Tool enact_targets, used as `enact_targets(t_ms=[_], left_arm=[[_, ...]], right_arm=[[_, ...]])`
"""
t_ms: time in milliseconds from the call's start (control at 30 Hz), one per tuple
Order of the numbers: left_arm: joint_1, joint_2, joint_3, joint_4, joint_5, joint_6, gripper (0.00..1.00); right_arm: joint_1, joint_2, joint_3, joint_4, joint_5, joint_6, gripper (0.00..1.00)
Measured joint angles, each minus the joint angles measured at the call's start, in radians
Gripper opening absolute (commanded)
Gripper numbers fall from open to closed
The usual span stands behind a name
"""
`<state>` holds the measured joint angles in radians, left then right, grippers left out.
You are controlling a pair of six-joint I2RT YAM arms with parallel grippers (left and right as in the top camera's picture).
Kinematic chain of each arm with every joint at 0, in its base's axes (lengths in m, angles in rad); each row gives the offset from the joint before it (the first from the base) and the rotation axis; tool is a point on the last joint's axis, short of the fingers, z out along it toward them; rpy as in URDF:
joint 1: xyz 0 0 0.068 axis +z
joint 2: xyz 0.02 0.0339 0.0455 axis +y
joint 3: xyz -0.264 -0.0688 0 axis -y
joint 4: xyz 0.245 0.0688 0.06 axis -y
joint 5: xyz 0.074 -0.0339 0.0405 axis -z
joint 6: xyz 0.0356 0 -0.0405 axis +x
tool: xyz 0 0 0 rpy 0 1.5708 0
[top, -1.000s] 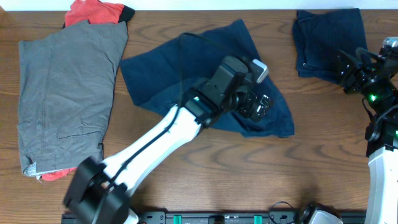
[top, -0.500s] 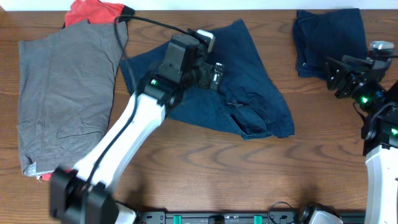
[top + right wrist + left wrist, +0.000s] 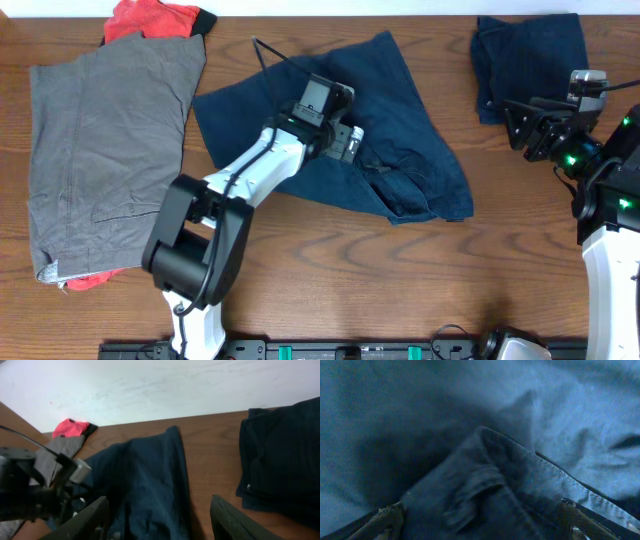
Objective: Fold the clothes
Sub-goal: 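Pull the navy shorts with the left gripper onto the table center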
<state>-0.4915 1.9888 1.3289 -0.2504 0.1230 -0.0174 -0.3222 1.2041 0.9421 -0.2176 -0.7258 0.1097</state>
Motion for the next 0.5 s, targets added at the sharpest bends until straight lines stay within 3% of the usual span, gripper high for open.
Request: enact_targets(t_ms=[67, 167, 233, 300, 333, 500], left_arm=[[-0.012, 0.015, 0.000, 0.001, -0.004, 0.000, 0.93], [-0.026, 0.018, 0.000, -0.002, -0.032, 0.001, 0.48], [-0.029, 0.018, 0.000, -0.011, -0.057, 0.009, 0.26], [-0.029, 0.018, 0.000, -0.033, -0.088, 0.009, 0.11], [-0.029, 0.015, 0.000, -0.046, -0.101, 0.008, 0.06], [-0.029, -0.049, -0.002, -0.170, -0.150, -0.009, 0.06]], right_arm=[[0.004, 0.005, 0.000, -0.001, 0.001, -0.003, 0.62], [0.007, 0.016, 0.000, -0.003, 0.006, -0.007, 0.61], [0.007, 0.021, 0.000, -0.004, 0.008, -0.010, 0.54], [0.007, 0.023, 0.000, -0.005, 0.013, -0.014, 0.50], [0.007, 0.024, 0.000, -0.006, 0.014, -0.015, 0.49], [0.007, 0.026, 0.000, -0.006, 0.023, -0.014, 0.40]])
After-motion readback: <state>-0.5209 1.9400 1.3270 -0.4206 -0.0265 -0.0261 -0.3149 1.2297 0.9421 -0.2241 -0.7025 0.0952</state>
